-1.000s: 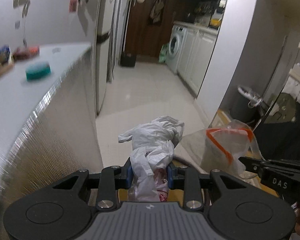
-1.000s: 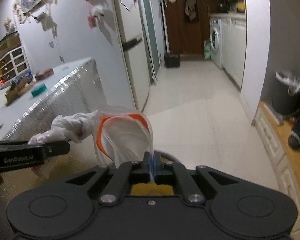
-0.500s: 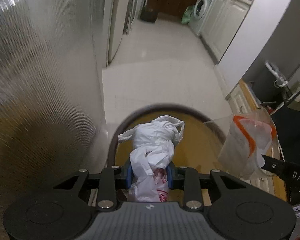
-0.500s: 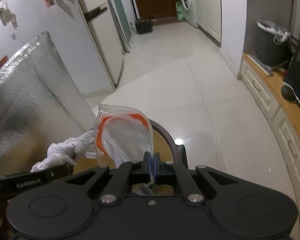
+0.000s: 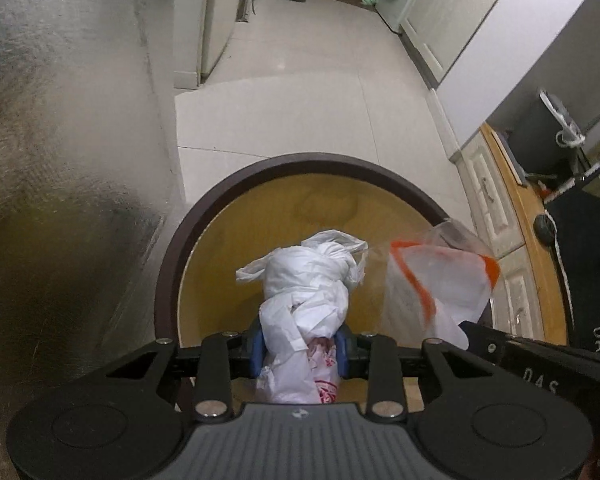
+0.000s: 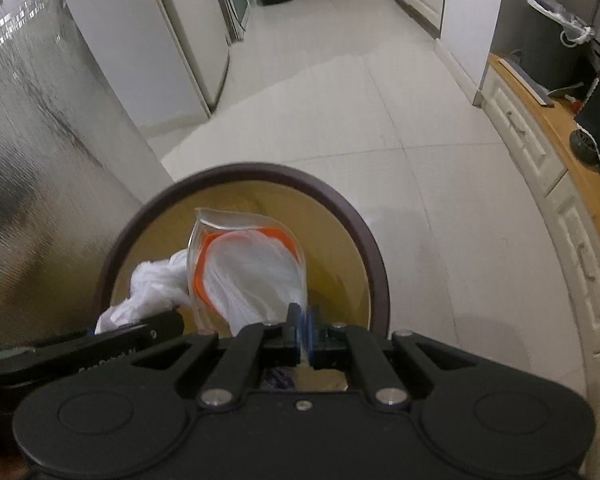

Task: Collect trash
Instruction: 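Lower both tools over the bin and open them, dropping both bags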

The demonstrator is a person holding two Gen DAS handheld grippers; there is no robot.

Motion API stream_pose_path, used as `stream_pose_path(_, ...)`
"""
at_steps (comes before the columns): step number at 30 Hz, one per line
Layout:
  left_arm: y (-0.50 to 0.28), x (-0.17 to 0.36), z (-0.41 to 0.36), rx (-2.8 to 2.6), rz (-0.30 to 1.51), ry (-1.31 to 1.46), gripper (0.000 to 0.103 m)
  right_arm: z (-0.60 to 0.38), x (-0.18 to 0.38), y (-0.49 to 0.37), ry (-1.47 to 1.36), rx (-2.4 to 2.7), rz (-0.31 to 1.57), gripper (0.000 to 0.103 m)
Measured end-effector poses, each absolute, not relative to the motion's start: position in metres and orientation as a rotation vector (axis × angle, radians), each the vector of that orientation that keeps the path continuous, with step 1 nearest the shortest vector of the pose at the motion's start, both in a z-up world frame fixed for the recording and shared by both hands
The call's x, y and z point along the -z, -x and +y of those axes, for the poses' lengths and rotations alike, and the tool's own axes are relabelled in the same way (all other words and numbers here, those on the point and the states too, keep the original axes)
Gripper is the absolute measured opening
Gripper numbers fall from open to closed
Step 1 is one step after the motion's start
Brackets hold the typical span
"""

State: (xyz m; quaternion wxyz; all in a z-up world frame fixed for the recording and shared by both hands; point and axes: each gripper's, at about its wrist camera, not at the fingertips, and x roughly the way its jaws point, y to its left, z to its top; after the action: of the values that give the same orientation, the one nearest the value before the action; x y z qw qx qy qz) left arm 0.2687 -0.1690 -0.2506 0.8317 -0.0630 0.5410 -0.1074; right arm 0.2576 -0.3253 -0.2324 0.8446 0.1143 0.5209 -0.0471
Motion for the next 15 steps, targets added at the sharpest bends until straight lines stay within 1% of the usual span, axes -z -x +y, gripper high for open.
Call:
stream_pose_path(4,-0.270,0.254,-0.169,0.233,1.157,0.111,0.040,-0.322,0.238,-0.263,-0.225,0.118,1.131,0.005)
stream_pose_path(7,-0.272,0.259,-0.176,0.236,1.165,0.088,0.042,-0.321,0.238,-0.264,-0.227,0.126,1.150,0.010)
stream_pose_path(8,-0.271,0.259,-0.177,0.236,1.168,0.083,0.044,-0.321,0.237,-0.263,-0.225,0.127,1.152,0.013)
stream_pose_path(9,-0.271,0.260,-0.177,0.235,1.170,0.076,0.046,-0.320,0.236,-0.263,-0.217,0.130,1.155,0.019)
stream_pose_path(10,-0.269,0.260,-0.177,0.235,1.170,0.069,0.048,-0.320,0.236,-0.262,-0.209,0.132,1.156,0.021)
stream_pose_path(14,-0.264,0.259,-0.177,0.235,1.176,0.035,0.059,-0.321,0.233,-0.259,-0.195,0.125,1.163,0.022)
stream_pose_path(15,-0.263,0.259,-0.178,0.235,1.179,0.029,0.059,-0.321,0.232,-0.257,-0.192,0.120,1.165,0.023)
